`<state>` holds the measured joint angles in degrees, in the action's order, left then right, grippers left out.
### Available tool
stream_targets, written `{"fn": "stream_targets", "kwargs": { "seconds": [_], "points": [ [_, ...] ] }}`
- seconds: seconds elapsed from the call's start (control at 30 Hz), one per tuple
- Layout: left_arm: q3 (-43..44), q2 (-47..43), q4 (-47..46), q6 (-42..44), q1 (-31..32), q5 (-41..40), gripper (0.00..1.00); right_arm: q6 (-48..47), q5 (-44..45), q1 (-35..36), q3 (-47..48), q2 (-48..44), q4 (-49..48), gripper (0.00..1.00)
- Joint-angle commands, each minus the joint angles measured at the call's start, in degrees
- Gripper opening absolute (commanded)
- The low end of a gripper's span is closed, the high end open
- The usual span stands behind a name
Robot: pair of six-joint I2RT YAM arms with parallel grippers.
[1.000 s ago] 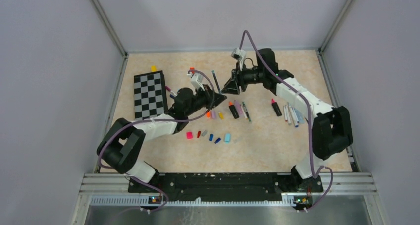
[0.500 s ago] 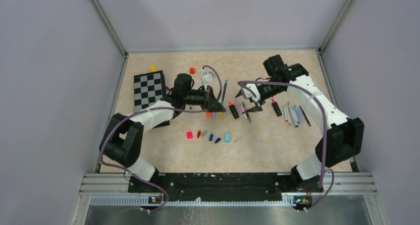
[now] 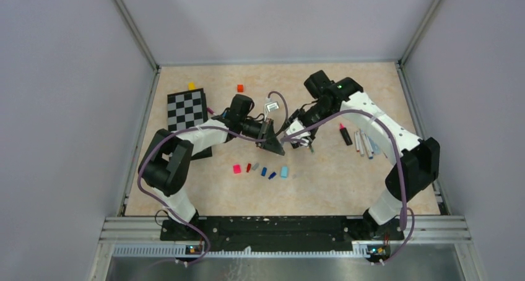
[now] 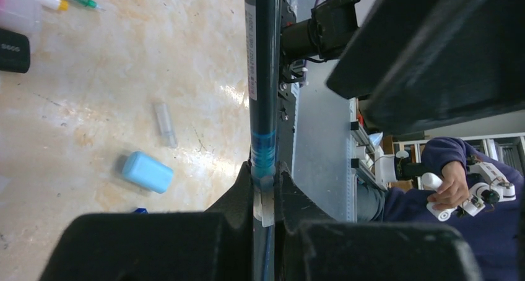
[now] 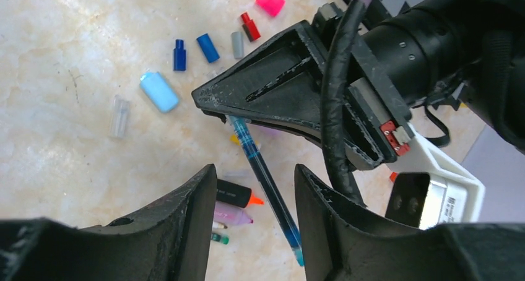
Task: Open the pen caps
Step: Pick up the pen from the center of the board.
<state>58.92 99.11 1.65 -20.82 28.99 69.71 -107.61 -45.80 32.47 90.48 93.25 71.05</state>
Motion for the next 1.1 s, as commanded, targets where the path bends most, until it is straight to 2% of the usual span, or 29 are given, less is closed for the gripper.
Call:
{"fn": "stream_targets", "kwargs": {
  "seconds": [0.0, 0.23, 0.4, 0.47, 0.5, 0.53, 0.57, 0.63, 0.8, 0.9, 1.0, 1.07],
  "points": [
    [1.97, -0.07, -0.09, 1.66, 0.68, 3.57, 0.0, -1.02, 6.1, 2.07, 1.15, 1.02, -2.82, 0.47],
    [2.49, 0.47, -0.07, 1.79, 1.72, 4.73, 0.0, 0.2, 14.04, 6.02, -0.77, 2.48, -6.66, 0.38],
    [2.44, 0.17, -0.07, 1.82, 1.72, 4.59, 0.0, -0.25, 19.22, 7.34, -3.38, 2.44, -7.91, 0.26],
    [2.43, 0.05, 0.03, 1.99, 1.73, 4.51, 0.01, -0.36, 20.08, 7.35, -4.19, 2.02, -8.09, 0.2],
    [2.43, 0.03, 0.22, 2.01, 1.74, 4.47, 0.01, -0.33, 20.39, 7.36, -4.58, 1.81, -8.22, 0.15],
    [2.43, -0.04, 0.24, 2.01, 1.75, 4.32, 0.02, -0.23, 20.61, 7.35, -4.87, 1.51, -8.35, 0.05],
    [2.48, -0.21, 0.33, 2.05, 1.69, 3.94, 0.04, 0.1, 20.8, 7.35, -5.21, 1.14, -8.66, 0.0],
    [2.67, -1.01, 1.33, 2.76, 1.62, 1.97, 0.18, 1.59, 21.07, 7.35, -5.86, 0.47, -9.27, 0.0],
    [1.42, -5.55, -0.2, 2.06, 0.46, -3.76, 0.47, 11.51, 21.82, 6.99, -8.65, -2.19, -13.26, 0.0],
    [-2.14, -9.81, -7.51, -1.28, -1.21, -7.5, 0.59, 18.89, 20.62, 5.74, -10.9, -4.12, -15.54, 0.0],
    [-7.94, -15.61, -18.56, -5.58, -3.02, -12.34, 0.71, 24.21, 17.27, 2.94, -14.11, -6.29, -17.16, 0.0],
    [-12.88, -19.19, -27.39, -9.04, -3.44, -16.79, 0.83, 27.54, 13.18, 0.44, -16.03, -7.77, -18.47, 0.0]
  ]
}}
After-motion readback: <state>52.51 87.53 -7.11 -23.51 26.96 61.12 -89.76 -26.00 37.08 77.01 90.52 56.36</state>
